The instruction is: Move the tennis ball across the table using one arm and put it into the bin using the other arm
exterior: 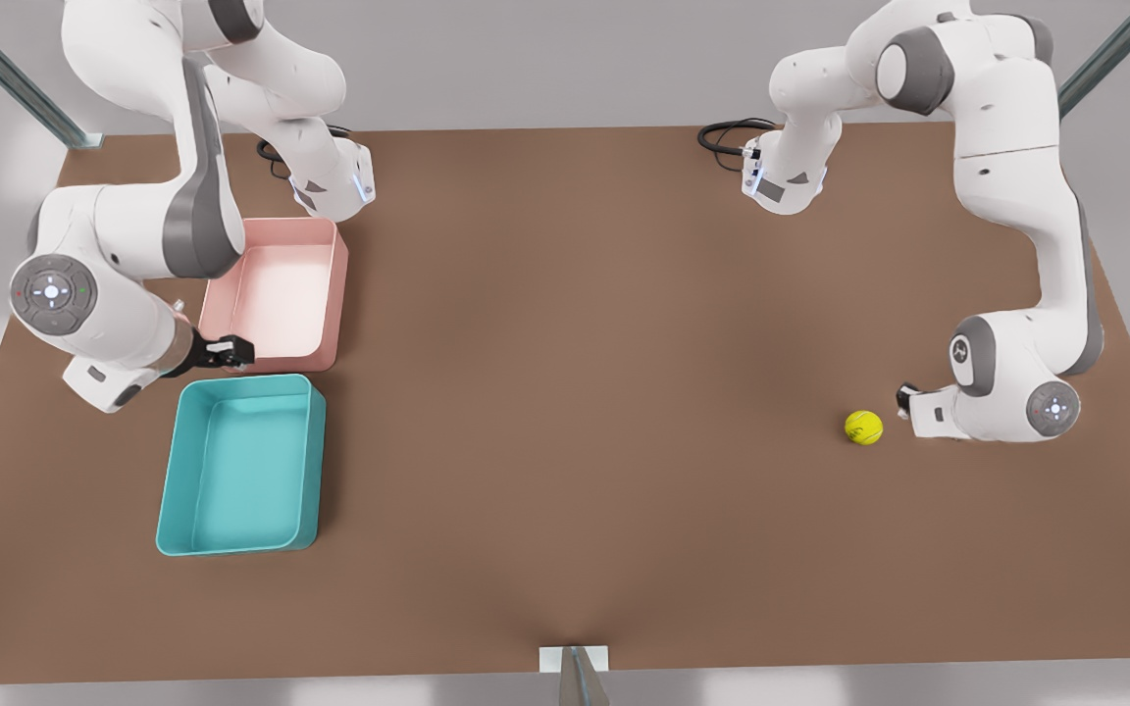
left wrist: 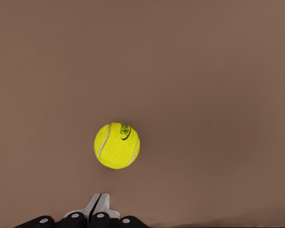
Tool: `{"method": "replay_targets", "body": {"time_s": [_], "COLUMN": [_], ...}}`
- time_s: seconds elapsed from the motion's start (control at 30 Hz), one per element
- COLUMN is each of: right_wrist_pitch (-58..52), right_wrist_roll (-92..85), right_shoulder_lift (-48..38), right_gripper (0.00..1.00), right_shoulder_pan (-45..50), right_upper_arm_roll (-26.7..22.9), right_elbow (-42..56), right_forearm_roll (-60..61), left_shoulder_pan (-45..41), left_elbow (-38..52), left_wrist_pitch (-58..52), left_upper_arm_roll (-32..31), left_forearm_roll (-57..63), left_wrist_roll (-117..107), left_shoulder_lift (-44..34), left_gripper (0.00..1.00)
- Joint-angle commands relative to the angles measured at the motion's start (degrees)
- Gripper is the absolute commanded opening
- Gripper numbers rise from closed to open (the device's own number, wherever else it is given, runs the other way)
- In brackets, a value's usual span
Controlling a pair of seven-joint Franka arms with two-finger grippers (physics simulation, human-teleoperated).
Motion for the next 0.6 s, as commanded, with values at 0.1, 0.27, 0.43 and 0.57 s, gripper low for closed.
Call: {"method": "replay_targets", "body": {"time_s": [0.1,0.27,0.43,0.57], "right_wrist_pitch": [0.28,1.34,1.69,1.33], "right_wrist_roll": [0.96,-2.99,-2.99,-3.08], "right_shoulder_lift": [-0.11,0.32,-0.73,-0.64], "right_gripper": [1.0,1.0,1.0,1.0], "right_shoulder_pan": [-3.25,-5.27,-5.18,-5.45], "right_upper_arm_roll": [0.0,-0.44,-0.35,-0.53], "right_elbow": [0.17,-1.42,-0.45,-0.89], "right_forearm_roll": [6.03,6.83,6.65,7.7], "left_shoulder_pan": [2.57,2.49,2.31,2.13], "left_elbow": [-4.86,-5.38,-6.26,-7.93], "left_wrist_pitch": [16.45,18.3,18.74,18.21], "left_upper_arm_roll": [0.09,0.18,0.18,0.62], "left_forearm_roll": [0.73,0.81,5.47,7.85], "left_wrist_roll": [67.33,64.17,51.59,45.71], "left_shoulder_lift": [2.21,2.56,3.52,3.61], "left_gripper": [0.21,0.21,0.21,0.21]}}
